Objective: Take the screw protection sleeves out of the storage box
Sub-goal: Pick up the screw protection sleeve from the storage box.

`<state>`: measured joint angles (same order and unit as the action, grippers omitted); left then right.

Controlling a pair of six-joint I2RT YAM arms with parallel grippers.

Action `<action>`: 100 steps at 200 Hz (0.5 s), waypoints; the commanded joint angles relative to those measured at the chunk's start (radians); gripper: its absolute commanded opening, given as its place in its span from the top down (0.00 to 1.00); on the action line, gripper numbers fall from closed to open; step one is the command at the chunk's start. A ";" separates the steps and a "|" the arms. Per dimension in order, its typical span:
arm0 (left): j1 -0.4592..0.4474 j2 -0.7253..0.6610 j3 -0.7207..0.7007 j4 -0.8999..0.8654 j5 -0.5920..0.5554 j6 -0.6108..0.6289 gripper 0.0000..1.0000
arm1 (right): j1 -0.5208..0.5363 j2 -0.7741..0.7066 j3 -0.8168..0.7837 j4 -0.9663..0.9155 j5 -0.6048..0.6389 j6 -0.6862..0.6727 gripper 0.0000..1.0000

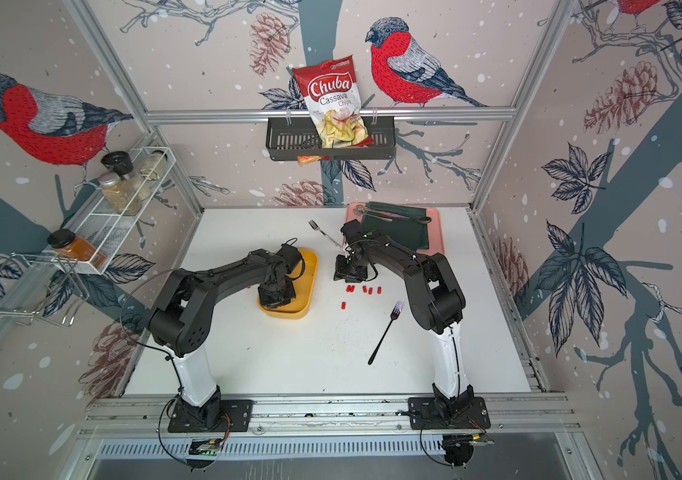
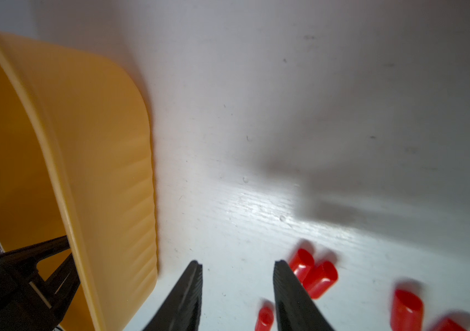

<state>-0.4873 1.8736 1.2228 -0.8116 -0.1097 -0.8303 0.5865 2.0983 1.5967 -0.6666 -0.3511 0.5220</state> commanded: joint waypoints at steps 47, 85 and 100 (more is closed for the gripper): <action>0.001 -0.023 0.000 0.016 0.004 0.028 1.00 | -0.002 0.003 0.006 -0.010 0.001 -0.001 0.55; 0.001 -0.066 0.042 0.010 -0.003 0.040 1.00 | -0.001 -0.003 -0.008 0.002 0.002 0.011 0.55; 0.001 -0.070 0.053 0.001 -0.003 0.042 1.00 | -0.001 -0.004 -0.014 0.008 0.003 0.016 0.55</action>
<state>-0.4873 1.8149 1.2602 -0.7959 -0.1070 -0.8059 0.5835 2.1029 1.5894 -0.6621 -0.3504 0.5236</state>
